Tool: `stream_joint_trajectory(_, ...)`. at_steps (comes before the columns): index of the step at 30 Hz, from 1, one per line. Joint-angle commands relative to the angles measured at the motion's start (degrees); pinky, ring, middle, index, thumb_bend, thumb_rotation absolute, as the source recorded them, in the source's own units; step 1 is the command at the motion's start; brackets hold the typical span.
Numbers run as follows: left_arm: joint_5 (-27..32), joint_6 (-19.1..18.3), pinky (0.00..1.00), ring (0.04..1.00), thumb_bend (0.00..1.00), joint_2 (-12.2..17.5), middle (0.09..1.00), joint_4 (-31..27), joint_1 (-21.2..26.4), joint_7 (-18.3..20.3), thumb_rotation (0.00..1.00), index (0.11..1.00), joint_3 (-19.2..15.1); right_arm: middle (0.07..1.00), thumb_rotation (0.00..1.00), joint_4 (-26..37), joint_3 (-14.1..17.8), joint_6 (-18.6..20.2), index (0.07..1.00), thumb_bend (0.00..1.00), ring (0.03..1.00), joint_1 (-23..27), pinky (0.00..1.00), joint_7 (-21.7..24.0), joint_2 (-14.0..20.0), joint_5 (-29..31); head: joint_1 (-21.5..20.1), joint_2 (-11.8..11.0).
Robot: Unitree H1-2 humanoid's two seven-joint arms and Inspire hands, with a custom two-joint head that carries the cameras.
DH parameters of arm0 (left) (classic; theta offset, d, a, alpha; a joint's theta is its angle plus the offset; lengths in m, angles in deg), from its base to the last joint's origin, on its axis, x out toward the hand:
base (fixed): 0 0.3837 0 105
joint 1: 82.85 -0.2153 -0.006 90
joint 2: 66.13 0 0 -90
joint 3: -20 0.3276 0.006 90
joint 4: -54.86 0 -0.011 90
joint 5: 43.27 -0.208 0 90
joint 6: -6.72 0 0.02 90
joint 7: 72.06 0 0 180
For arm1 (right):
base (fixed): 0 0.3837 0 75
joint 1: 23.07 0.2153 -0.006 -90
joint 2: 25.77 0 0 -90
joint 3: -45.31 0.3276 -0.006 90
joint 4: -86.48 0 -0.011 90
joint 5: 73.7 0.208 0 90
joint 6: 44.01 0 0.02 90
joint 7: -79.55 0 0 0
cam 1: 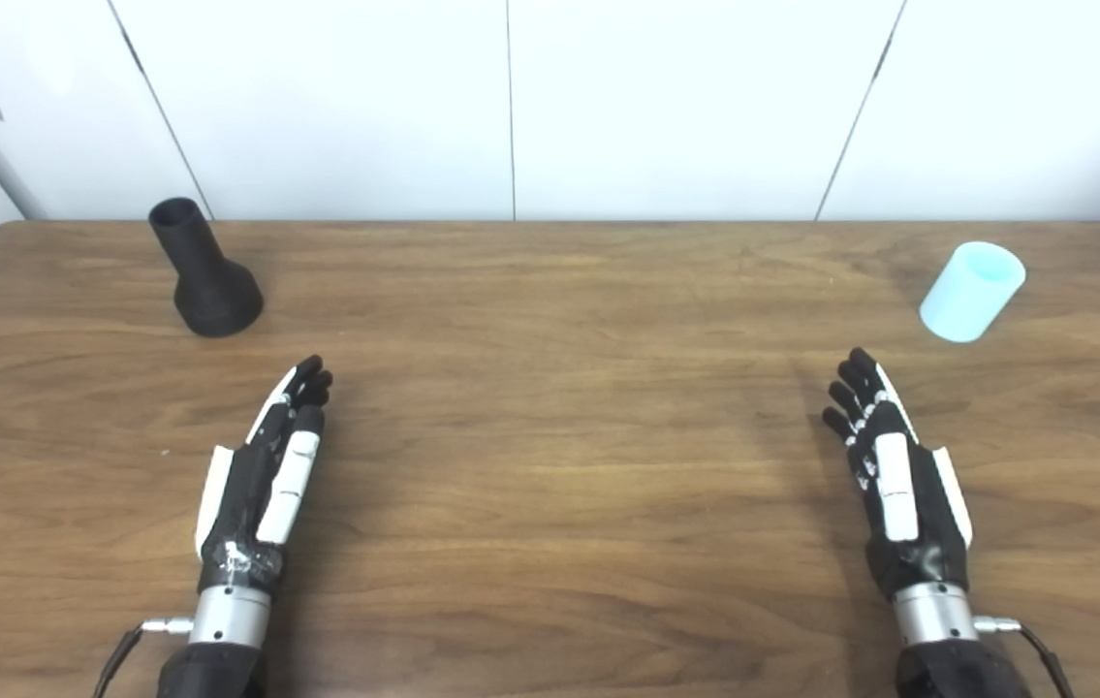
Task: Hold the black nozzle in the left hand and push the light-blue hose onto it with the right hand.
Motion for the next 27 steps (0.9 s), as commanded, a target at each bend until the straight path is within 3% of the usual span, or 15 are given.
stream_joint_trajectory(1,-0.3,-0.4,0.99,0.925,0.52,0.3,0.914,0.1,-0.5,-0.4,0.82,0.922,-0.2,0.945,0.98,-1.1,-0.2,-0.1,0.932,0.63,0.938,-0.9,0.91,-0.2,-0.4,-0.4,0.1,0.0)
stream_joint_trajectory(17,-0.6,-0.4,0.99,0.923,0.53,0.4,0.913,0.1,-0.5,-0.3,0.83,0.923,0.1,0.943,0.97,-1.4,0.0,-0.4,0.934,0.62,0.935,-0.8,0.90,0.0,-0.3,0.0,1.5,-0.5)
stream_joint_trajectory(22,-1.3,-0.3,0.99,0.933,0.54,0.1,0.909,0.5,-0.6,-0.3,0.82,0.924,0.9,0.961,0.98,-2.7,0.3,-1.8,0.947,0.58,0.948,-1.0,0.94,0.7,0.6,0.7,6.6,-2.8)
stream_joint_trajectory(27,-3.2,0.1,0.95,0.920,0.47,-1.7,0.904,0.8,-0.7,-1.7,0.81,0.919,2.1,0.969,0.99,-4.3,0.7,-3.0,0.968,0.62,0.958,-0.9,0.96,1.3,2.0,0.7,11.9,-6.2)
